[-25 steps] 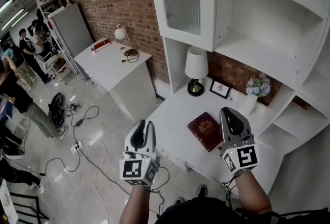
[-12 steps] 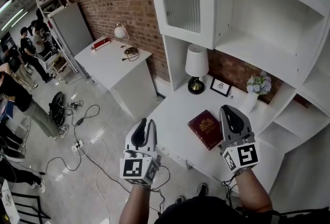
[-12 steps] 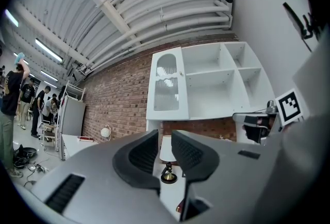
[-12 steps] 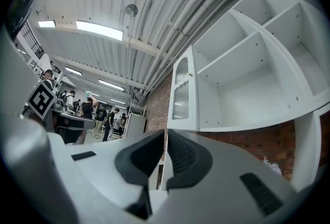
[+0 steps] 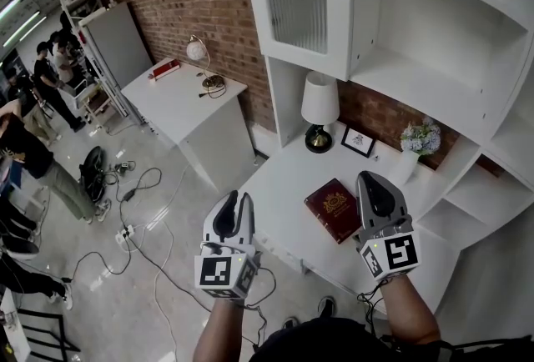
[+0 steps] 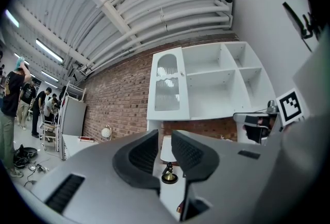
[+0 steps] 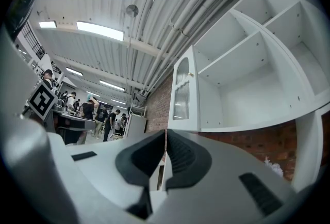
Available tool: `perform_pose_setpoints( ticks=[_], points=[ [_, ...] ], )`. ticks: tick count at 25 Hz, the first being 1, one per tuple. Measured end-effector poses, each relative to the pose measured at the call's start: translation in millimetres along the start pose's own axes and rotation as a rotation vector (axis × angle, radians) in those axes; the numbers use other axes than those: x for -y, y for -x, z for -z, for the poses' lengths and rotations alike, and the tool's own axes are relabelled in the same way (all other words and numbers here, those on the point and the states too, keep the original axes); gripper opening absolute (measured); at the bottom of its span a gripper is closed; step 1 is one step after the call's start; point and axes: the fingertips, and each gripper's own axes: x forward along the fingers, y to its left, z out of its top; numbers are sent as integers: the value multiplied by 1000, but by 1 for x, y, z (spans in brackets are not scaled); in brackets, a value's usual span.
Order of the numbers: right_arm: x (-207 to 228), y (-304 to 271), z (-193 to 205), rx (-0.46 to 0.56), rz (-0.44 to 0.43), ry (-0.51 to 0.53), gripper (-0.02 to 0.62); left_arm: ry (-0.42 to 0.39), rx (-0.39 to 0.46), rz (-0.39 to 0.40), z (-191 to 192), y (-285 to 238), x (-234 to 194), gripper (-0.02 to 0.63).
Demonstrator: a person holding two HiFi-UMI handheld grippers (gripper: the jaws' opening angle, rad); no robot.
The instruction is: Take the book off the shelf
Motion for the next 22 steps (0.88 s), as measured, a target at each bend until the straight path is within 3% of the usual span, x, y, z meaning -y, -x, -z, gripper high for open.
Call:
perform_pose_setpoints(
  ticks=[22],
  points=[
    [12, -7, 11, -6, -6, -31, 8, 28, -28, -14, 16, -9, 3, 75]
  ],
)
